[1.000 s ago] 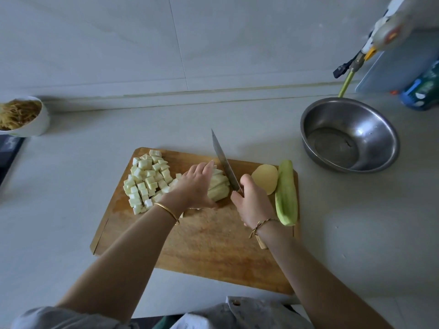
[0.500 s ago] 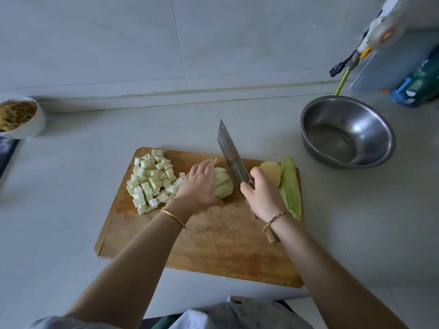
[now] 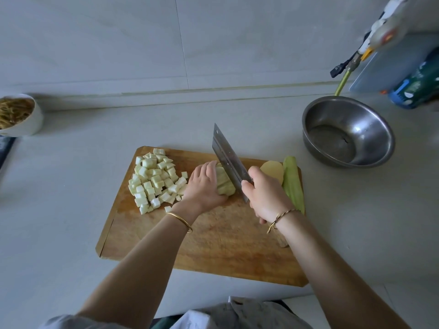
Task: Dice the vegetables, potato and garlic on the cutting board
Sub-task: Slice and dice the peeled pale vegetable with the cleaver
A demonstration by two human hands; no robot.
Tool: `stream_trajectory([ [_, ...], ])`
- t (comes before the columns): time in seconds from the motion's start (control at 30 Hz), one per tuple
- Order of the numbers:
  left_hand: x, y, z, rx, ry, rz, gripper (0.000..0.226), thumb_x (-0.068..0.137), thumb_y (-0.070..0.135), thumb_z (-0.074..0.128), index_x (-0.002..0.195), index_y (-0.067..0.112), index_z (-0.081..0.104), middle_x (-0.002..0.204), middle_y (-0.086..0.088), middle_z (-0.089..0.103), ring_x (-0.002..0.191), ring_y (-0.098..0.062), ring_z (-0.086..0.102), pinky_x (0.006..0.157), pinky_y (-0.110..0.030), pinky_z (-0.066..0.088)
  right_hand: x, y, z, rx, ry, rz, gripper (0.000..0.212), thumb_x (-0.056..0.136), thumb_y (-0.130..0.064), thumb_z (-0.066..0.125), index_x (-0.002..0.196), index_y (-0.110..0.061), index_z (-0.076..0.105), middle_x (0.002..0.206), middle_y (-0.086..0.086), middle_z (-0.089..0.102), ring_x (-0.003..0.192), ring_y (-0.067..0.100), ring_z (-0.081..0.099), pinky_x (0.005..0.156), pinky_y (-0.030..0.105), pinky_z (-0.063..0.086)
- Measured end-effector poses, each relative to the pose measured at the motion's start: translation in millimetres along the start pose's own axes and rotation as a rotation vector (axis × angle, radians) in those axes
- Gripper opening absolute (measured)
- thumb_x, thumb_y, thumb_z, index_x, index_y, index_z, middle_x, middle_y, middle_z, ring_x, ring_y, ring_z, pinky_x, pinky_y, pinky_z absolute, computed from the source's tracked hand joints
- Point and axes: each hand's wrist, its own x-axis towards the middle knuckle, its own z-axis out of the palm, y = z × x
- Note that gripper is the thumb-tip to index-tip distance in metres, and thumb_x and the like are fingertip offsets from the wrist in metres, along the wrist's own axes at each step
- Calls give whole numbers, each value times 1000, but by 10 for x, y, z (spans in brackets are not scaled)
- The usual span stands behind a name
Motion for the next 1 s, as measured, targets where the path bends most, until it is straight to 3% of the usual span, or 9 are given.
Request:
stream_trajectory([
  [0.1, 1, -21, 30, 2, 16, 21, 95, 74, 41, 73, 145, 12, 16, 148, -4, 27, 139, -22, 17, 116, -34, 16, 31, -40, -68, -12, -57, 29, 16, 99, -20, 35, 87, -9, 38, 65, 7, 46, 44, 23, 43, 44, 33, 38],
  [0.27, 0, -41, 49, 2, 27, 37, 94, 74, 37, 76, 144, 9, 19, 147, -6, 30, 139, -22, 20, 116, -35, 20, 170, -197, -206, -21, -163, 74, 18, 94, -10, 31, 77, -13, 35, 65, 11, 43, 31, 19, 41, 34, 22, 36],
  [0.37, 6, -40, 59, 16, 32, 39, 95, 74, 36, 76, 144, 7, 19, 147, -7, 30, 139, -22, 20, 116, -33, 20, 234, -245, -178, -6, -195, 119, 12, 93, -10, 30, 94, -7, 41, 66, 10, 43, 39, 23, 42, 40, 26, 40],
  [0.43, 19, -43, 56, 37, 12, 40, 96, 75, 38, 76, 144, 8, 16, 149, -7, 27, 140, -23, 18, 116, -32, 18, 196, -201, -141, -50, -205, 108, 17, 95, -11, 30, 106, -8, 42, 67, 10, 46, 38, 21, 45, 36, 25, 41],
  [0.53, 41, -57, 64, 76, -5, 59, 98, 76, 41, 76, 144, 9, 13, 150, -7, 24, 141, -23, 16, 117, -33, 16, 99, -84, -95, -105, -215, 84, 14, 97, -12, 28, 98, -7, 42, 65, 8, 46, 28, 14, 44, 30, 20, 33],
  [0.7, 30, -81, 84, 64, 18, 77, 99, 73, 42, 77, 144, 5, 18, 148, -11, 28, 139, -26, 21, 116, -38, 21, 180, 4, 105, -104, -150, 65, 22, 97, -12, 33, 75, -14, 33, 67, 4, 44, 49, 18, 44, 44, 30, 32],
  [0.77, 27, -83, 88, 49, 32, 87, 100, 72, 44, 78, 143, 4, 21, 147, -11, 30, 139, -26, 23, 115, -40, 23, 173, 66, 221, -103, -113, 67, 19, 98, -14, 34, 78, -13, 35, 65, 2, 43, 52, 17, 40, 46, 31, 31],
  [0.9, 16, -78, 90, 29, 43, 79, 100, 70, 43, 79, 143, 5, 23, 147, -10, 32, 138, -25, 24, 114, -41, 24, 121, 134, 326, -45, -66, 90, 15, 99, -16, 34, 89, -8, 42, 66, 3, 46, 48, 19, 42, 56, 41, 49],
  [1.0, 13, -73, 64, 18, 38, 55, 100, 70, 42, 80, 144, 9, 22, 147, -8, 33, 139, -24, 25, 115, -39, 24, 127, 162, 295, 2, -62, 100, 18, 98, -16, 34, 97, -3, 45, 69, 6, 48, 50, 21, 42, 61, 44, 51],
])
